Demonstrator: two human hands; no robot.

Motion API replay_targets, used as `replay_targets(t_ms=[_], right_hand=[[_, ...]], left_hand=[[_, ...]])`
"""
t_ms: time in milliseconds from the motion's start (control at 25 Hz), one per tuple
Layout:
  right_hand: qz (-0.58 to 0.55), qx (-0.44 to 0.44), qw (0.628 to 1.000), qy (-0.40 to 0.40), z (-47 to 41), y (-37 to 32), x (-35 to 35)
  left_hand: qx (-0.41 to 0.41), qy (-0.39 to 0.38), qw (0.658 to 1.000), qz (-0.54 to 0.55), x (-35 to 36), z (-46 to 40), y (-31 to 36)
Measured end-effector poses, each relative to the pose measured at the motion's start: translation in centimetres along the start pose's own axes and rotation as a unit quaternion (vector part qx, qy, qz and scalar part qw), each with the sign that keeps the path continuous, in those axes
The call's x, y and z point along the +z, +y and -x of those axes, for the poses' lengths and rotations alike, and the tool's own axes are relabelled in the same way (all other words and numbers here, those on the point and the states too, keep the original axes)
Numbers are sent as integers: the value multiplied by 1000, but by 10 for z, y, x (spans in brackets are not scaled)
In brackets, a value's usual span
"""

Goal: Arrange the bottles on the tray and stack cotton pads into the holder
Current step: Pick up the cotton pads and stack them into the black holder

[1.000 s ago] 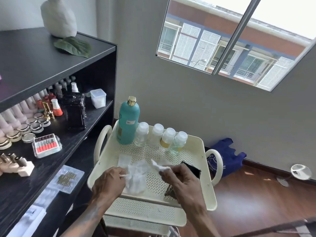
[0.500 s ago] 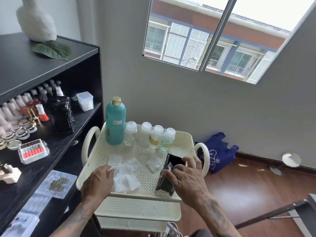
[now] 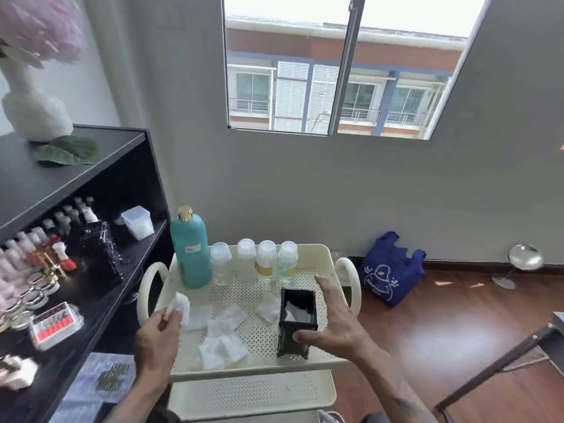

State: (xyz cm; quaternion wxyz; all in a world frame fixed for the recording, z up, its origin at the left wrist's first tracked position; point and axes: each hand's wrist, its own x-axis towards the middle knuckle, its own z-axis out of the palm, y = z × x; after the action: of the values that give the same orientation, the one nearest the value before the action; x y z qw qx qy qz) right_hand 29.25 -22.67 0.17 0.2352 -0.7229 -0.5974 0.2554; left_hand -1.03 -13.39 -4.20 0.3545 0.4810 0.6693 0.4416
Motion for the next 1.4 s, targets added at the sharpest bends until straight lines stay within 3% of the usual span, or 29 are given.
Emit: replay_targets(t_ms=[80, 160, 240, 320, 480, 680, 720, 760, 800, 880, 960, 1080, 1160, 1240, 1320, 1400], right_hand=[[-95, 20, 995, -22, -2, 4, 10], [-145, 18, 989, -8, -2, 7, 22], [-156, 7, 988, -1, 0, 9, 31], [-164, -2, 986, 2, 1, 10, 35], [-181, -14, 983, -2, 4, 14, 31], [-156, -15, 988, -3, 1, 11, 34], [-145, -16, 989, -2, 1, 10, 34], [-133, -14, 991, 5, 2, 10, 33], [-122, -8, 992, 19, 3, 10, 32], [-92, 13, 993, 67, 3, 12, 27], [-45, 36, 993, 102, 3, 16, 19], [-11, 71, 989, 127, 7, 12, 10], [30, 30, 978, 204, 16, -4, 14], [66, -77, 956, 275, 19, -28, 27], [128, -154, 958, 207, 11, -53, 46], [140, -128, 982, 23, -6, -72, 70]], left_hand=[[77, -51, 996, 13, 14, 17, 42], [218, -106, 970, 11, 38, 41, 85], [365, -134, 919, -68, 67, 59, 113], [464, -150, 844, -225, 92, 68, 120], [416, -263, 747, -446, 107, 63, 101], [336, -421, 651, -536, 101, 56, 103], [331, -447, 655, -511, 99, 56, 108], [329, -464, 685, -455, 93, 52, 111], [330, -455, 736, -377, 83, 47, 109], [360, -339, 836, -239, 57, 34, 93], [328, -235, 880, -249, 32, 20, 59], [142, -291, 863, -388, 14, 14, -4], [84, -301, 880, -358, 17, 12, -29], [73, -288, 903, -309, 21, 6, -35], [67, -282, 912, -291, 26, 1, -36], [62, -282, 914, -286, 29, -5, -42]])
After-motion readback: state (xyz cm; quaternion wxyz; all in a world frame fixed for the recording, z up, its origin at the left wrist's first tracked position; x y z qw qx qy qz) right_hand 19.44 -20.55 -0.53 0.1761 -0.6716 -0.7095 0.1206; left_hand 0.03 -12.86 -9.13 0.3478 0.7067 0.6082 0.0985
